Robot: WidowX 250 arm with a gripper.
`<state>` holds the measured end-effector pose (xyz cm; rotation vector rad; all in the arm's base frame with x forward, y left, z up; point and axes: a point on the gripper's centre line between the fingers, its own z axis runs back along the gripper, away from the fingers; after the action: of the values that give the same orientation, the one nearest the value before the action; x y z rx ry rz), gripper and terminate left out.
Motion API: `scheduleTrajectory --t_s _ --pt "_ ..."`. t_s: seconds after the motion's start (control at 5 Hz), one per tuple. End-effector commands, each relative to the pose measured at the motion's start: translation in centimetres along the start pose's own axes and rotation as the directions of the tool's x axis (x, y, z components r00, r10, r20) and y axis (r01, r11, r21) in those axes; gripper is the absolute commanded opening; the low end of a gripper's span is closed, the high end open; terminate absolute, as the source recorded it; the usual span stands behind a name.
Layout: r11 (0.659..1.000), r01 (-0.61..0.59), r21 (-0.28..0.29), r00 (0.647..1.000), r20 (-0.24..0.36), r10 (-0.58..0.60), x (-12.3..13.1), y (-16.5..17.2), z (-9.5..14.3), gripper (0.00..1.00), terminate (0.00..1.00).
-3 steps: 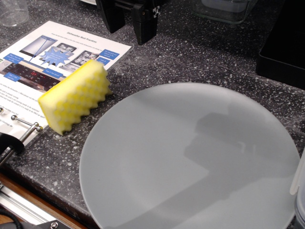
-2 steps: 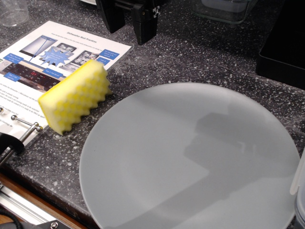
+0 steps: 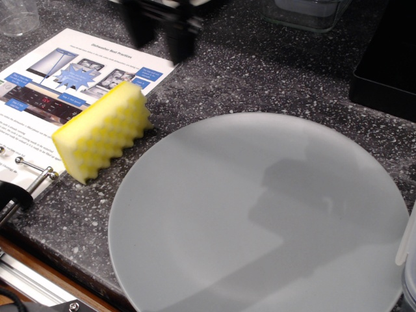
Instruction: Pick up sponge and wipe plate
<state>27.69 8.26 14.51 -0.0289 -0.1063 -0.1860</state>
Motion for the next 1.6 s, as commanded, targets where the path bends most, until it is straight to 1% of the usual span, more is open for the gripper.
scheduleTrajectory --t_s 0.0,0.2,0.4,0.6,0.8,1.0,1.2,1.4 --pt "0.997 0.024 0.076 0.999 -0.038 -0.022 -3.4 2.1 -0.8 1.00 0.00" --pt "0.997 -0.014 0.070 1.000 -0.024 0.016 -3.9 2.4 -2.5 1.00 0.00" --pt "0.997 -0.051 0.052 0.999 0.002 0.051 -4.2 2.8 -3.5 1.00 0.00" --pt "0.996 -0.046 0.080 0.999 -0.007 0.046 -4.3 3.6 -4.6 1.00 0.00" --pt "0.994 -0.045 0.096 0.999 0.016 0.044 -4.7 4.1 -5.6 1.00 0.00" --pt "0.995 -0.035 0.096 0.999 0.016 0.034 -4.7 4.1 -6.5 1.00 0.00" --pt "0.995 -0.053 0.082 0.999 0.014 0.052 -4.7 4.1 -6.6 0.00 0.00" --pt "0.995 -0.068 0.066 0.998 0.014 0.068 -4.0 3.9 -6.0 0.00 0.00"
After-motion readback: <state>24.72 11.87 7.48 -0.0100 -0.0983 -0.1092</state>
